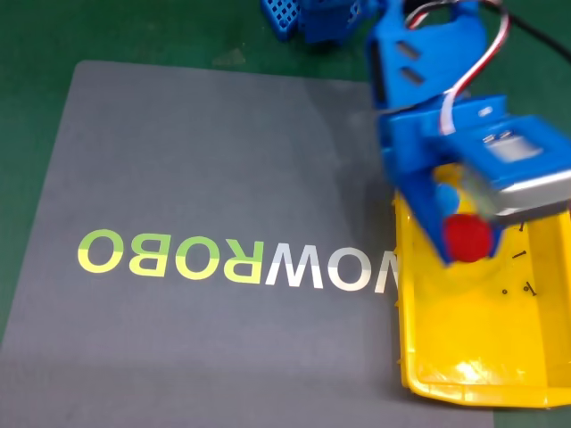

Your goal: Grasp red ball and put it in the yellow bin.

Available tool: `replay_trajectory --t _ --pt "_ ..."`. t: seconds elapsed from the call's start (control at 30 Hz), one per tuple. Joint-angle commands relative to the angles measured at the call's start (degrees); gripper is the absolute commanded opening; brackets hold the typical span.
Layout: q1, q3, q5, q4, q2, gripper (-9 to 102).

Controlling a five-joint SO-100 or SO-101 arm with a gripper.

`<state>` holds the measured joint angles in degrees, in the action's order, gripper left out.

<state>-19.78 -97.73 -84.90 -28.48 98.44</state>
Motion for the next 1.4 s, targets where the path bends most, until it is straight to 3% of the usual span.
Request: replay_trajectory --t 0.0,0.17,0.33,0.47,0.93,1.37 --pt "-3.43 0.18 -0.53 -0.26 4.22 1" --pt "-4.92 -1.32 -1.14 -0.44 4.57 4" --pt "-4.04 -1.85 -1.32 -0.44 4.31 24" --pt "-3.60 -1.85 -1.05 -0.44 4.39 28" --pt "-1.85 -10.20 -1.58 -0.62 14.24 29" --pt "13.89 -52.56 -7.82 -8.44 58.36 22"
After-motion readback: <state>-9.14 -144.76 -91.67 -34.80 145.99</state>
